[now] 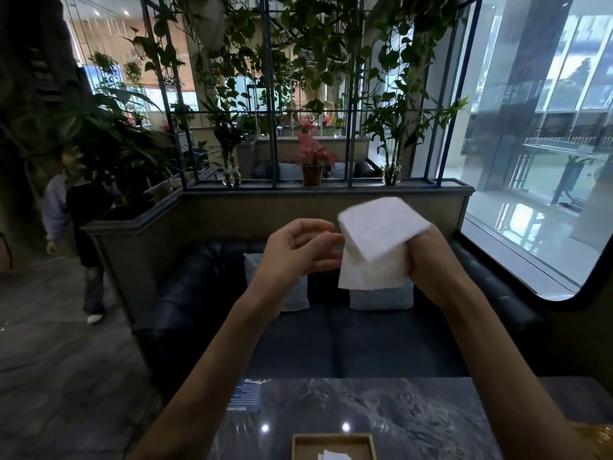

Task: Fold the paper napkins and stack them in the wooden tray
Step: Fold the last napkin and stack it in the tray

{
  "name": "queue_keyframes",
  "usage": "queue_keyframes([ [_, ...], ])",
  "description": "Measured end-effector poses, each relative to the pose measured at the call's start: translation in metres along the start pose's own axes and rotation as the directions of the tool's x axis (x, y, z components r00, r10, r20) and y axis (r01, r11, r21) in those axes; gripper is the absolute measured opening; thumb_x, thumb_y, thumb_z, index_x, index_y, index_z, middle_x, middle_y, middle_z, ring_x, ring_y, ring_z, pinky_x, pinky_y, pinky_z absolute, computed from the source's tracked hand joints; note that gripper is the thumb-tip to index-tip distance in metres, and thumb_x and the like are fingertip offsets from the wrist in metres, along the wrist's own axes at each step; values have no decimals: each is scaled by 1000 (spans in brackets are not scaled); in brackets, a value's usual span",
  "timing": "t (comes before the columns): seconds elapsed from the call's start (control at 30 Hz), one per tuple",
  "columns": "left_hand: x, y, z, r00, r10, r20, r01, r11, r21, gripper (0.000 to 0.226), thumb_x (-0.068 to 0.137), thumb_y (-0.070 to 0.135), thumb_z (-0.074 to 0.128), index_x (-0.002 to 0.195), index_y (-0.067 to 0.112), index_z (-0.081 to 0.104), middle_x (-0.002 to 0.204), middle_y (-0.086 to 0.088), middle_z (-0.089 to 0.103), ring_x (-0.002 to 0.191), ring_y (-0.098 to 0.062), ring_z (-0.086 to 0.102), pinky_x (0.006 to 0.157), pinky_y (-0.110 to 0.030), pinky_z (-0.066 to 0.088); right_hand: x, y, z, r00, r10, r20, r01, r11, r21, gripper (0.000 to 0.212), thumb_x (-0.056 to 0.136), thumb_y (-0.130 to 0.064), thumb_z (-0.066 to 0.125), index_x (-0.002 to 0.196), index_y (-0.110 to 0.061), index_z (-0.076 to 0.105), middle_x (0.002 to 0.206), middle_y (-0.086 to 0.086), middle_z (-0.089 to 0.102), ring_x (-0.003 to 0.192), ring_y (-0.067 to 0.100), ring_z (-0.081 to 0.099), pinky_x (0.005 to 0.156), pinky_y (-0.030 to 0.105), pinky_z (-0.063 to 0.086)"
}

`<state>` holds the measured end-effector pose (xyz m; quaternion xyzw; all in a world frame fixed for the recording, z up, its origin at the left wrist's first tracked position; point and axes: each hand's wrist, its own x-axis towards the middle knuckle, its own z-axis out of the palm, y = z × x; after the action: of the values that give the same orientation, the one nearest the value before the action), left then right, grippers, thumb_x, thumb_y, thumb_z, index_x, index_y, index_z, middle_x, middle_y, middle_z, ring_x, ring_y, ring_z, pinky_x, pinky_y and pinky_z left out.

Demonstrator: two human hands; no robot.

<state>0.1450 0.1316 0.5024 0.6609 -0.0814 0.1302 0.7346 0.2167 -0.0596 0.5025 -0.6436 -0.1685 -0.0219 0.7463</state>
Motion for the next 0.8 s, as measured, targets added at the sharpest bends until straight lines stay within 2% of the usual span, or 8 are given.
queue_keyframes([
  [0.07, 1, -5, 6, 997, -79, 6, 79, 995, -53, 36, 97, 25, 61, 127, 7, 54, 110, -15, 72, 95, -34, 73, 75, -33, 62, -2, 2, 2, 996, -84, 3, 84, 992, -98, 34, 101, -4, 45, 96, -23, 73, 88, -7, 78, 81, 3, 71, 70, 23, 57],
  [0.13, 0, -12, 11, 990, -140, 27, 142, 983, -113, 41, 97, 38, 57, 129, 13, 52, 110, -8, 72, 94, -30, 71, 75, -31, 60, -3, 5, 3, 994, -109, -8, 107, 988, -114, 37, 101, -4, 46, 94, -26, 74, 90, -8, 78, 85, 5, 71, 74, 25, 57],
  [0.2, 0, -17, 14, 983, -158, 89, 169, 977, -129, 48, 94, 53, 45, 124, 18, 58, 105, -3, 75, 96, -25, 67, 80, -33, 55, -3, 7, 2, 991, -134, -19, 130, 982, -135, 37, 100, -2, 45, 97, -24, 75, 96, -4, 77, 90, 11, 70, 79, 30, 56],
  [0.27, 1, -20, 15, 976, -154, 154, 172, 979, -109, 59, 87, 61, 36, 120, 20, 63, 101, -3, 75, 95, -24, 64, 83, -33, 52, -5, 8, -1, 985, -165, -39, 157, 975, -158, 40, 97, 2, 43, 99, -22, 75, 97, -2, 76, 88, 11, 68, 76, 29, 53],
  [0.4, 4, -19, 16, 978, -83, 192, 97, 993, -63, 53, 83, 56, 43, 114, 18, 64, 90, 1, 74, 84, -16, 68, 72, -26, 58, -7, 6, 1, 968, -230, -100, 211, 963, -170, 41, 95, 3, 46, 98, -27, 74, 94, -8, 76, 83, 2, 68, 69, 20, 52],
  [0.5, 6, -16, 15, 977, -66, 201, 69, 998, -10, 46, 82, 53, 45, 108, 22, 65, 90, 9, 77, 86, -8, 70, 73, -23, 58, -7, 8, 2, 949, -281, -144, 248, 945, -212, 37, 93, 3, 49, 109, -20, 73, 100, -6, 75, 91, 5, 67, 73, 21, 50],
  [0.63, 3, -13, 14, 981, -46, 190, 39, 998, 42, 63, 82, 54, 52, 124, 7, 59, 119, -8, 71, 105, -17, 69, 83, -26, 57, -12, 10, 9, 927, -344, -149, 298, 917, -264, 33, 91, 0, 51, 110, -18, 71, 99, -9, 73, 89, -1, 66, 70, 14, 49],
  [0.8, 0, -14, 9, 972, -87, 218, 88, 996, 7, 52, 83, 42, 62, 129, 17, 54, 125, -4, 69, 112, -20, 68, 89, -35, 58, -15, 7, 14, 910, -375, -176, 334, 915, -224, 20, 94, -3, 58, 107, -13, 68, 96, -9, 72, 82, -5, 67, 66, 13, 50],
])
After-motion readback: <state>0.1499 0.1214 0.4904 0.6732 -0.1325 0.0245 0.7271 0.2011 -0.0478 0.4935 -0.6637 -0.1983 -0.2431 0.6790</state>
